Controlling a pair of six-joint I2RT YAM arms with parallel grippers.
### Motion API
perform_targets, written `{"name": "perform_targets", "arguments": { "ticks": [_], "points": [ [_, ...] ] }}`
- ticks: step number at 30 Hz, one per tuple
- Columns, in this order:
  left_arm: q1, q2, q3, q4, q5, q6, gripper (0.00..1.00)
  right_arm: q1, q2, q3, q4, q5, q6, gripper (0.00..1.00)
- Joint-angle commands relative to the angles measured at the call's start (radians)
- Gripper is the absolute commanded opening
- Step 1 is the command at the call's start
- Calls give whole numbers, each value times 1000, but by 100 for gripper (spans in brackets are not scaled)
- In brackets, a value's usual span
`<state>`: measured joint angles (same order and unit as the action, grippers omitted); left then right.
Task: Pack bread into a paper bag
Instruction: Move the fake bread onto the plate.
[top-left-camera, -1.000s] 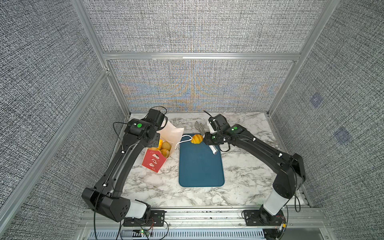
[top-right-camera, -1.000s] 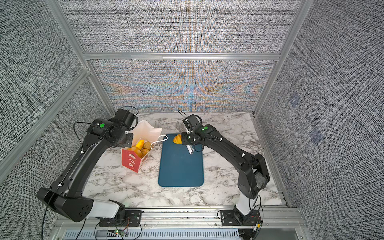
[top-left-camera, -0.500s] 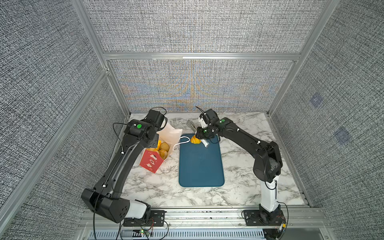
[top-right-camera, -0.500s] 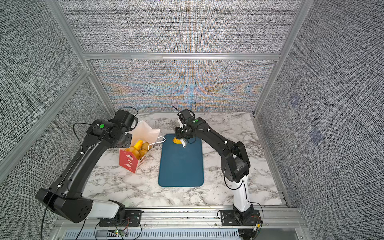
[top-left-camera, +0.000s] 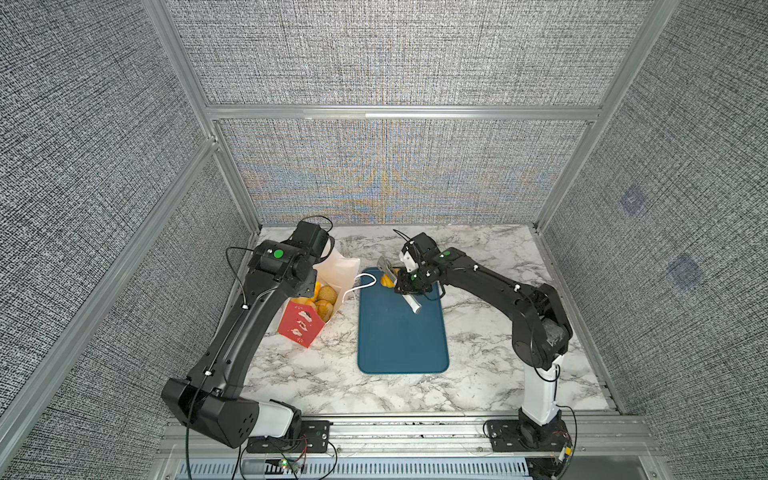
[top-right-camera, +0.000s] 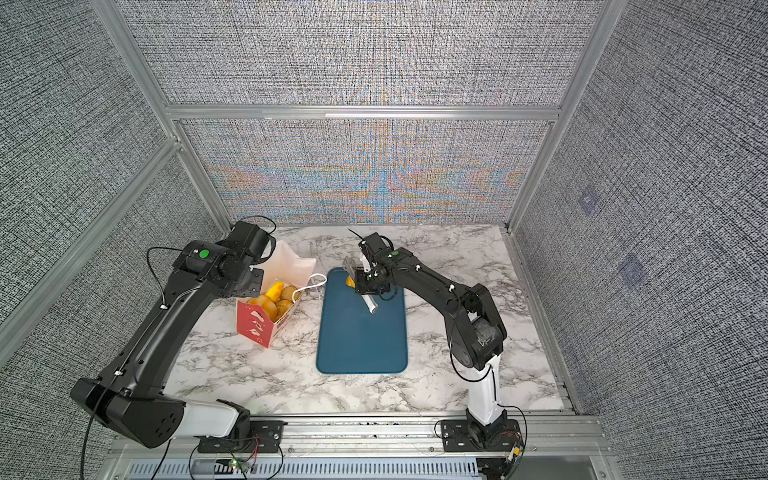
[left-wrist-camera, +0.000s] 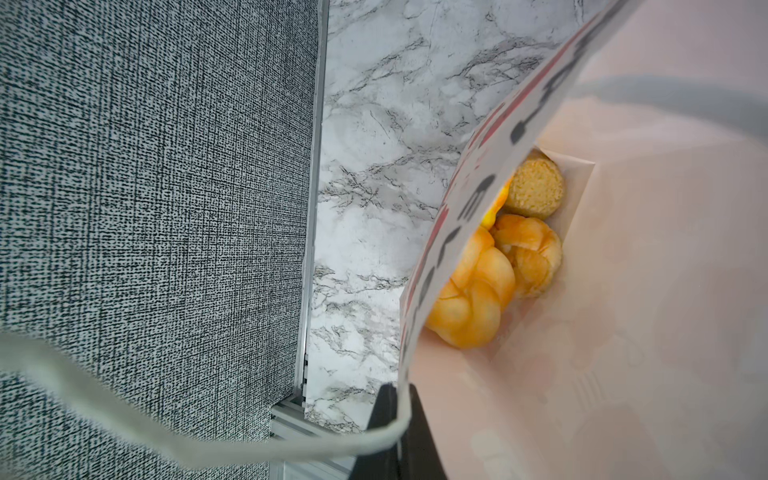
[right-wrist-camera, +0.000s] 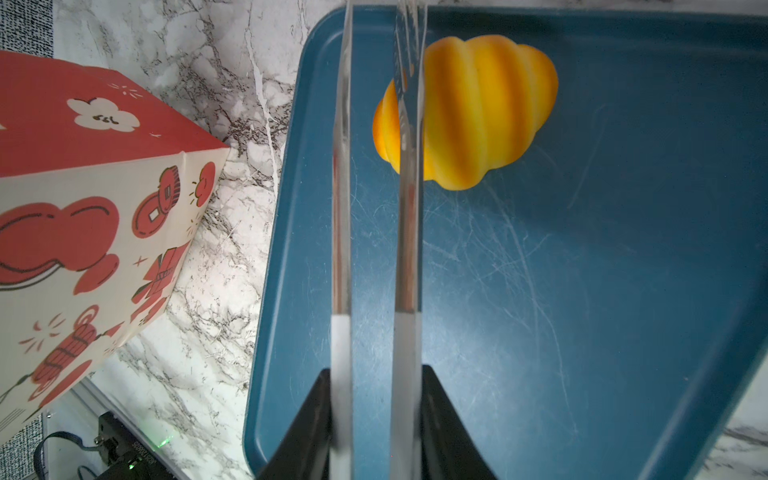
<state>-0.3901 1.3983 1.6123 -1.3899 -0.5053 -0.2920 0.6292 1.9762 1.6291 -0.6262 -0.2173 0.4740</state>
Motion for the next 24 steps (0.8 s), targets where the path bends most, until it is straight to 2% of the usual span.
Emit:
{"name": "perform_targets", "arguments": {
  "ticks": [1, 24],
  "points": [
    [1, 2, 9, 3, -18, 8, 2, 3, -6, -4, 31, -12, 11, 33],
    [2, 22, 5, 30, -10, 19, 2, 21, -214, -217, -4, 0, 12, 33]
  ]
}}
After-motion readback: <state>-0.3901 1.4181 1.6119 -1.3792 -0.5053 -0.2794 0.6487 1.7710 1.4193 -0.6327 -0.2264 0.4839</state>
